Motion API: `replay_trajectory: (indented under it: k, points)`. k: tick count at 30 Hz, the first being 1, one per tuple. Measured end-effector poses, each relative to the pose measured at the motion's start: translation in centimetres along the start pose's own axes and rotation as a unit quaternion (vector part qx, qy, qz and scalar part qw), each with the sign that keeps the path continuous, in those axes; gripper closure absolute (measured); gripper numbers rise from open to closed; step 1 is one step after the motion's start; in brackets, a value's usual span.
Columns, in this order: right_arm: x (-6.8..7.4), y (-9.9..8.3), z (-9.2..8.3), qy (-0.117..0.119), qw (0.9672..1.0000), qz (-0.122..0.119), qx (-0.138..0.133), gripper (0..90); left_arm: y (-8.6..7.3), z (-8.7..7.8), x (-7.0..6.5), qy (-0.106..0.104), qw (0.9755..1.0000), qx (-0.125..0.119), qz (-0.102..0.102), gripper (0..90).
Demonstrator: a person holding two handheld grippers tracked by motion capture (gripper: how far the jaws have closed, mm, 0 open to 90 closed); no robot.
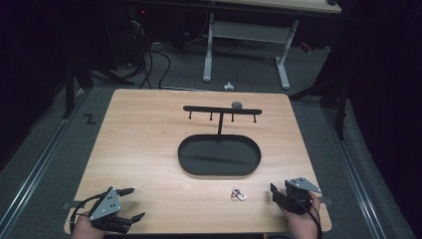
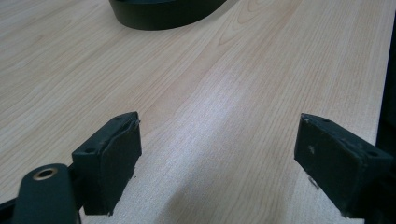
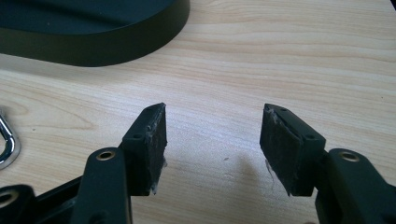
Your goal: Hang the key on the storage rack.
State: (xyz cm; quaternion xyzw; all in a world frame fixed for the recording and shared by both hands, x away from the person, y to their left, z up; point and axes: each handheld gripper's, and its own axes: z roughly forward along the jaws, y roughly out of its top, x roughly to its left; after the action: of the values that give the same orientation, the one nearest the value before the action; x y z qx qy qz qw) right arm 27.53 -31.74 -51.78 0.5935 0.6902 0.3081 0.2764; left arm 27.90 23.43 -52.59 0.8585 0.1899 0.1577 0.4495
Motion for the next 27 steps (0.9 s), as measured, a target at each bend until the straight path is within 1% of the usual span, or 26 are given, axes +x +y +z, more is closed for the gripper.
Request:
replay_trajectory:
  k: [3,5,8,11,14,17,27]
  points:
    - [-0.01,-0.08,-0.05,-0.002,1.0,-0.006,-0.003,40.5,0.03,0.04,-0.01,0.0,1.0,-0.001,0.0,15.3]
    - [0.0,-0.13,-0.09,-0.001,1.0,-0.003,-0.004,39.6,0.08,0.07,0.02,0.0,1.0,-0.001,0.001,15.4]
    - [-0.02,-0.17,-0.15,0.0,0.9999,-0.007,-0.012,38.5,0.12,0.18,0.06,-0.001,1.0,-0.001,0.001,15.3]
    - [0.08,-0.17,-0.2,0.009,0.9997,-0.004,-0.022,37.6,0.16,0.29,0.07,-0.002,1.0,0.001,0.002,15.3]
    - [0.17,-0.12,-0.14,0.014,0.9997,0.006,-0.019,35.7,0.15,0.32,0.02,-0.002,1.0,0.001,0.002,15.3]
    - [0.2,-0.06,-0.08,0.017,0.9996,0.007,-0.021,34.7,0.15,0.26,0.03,-0.001,1.0,0.0,0.002,15.3]
    - [0.48,0.08,-0.08,0.024,0.9996,0.004,-0.015,34.8,0.16,0.34,0.01,-0.003,1.0,0.001,0.002,15.4]
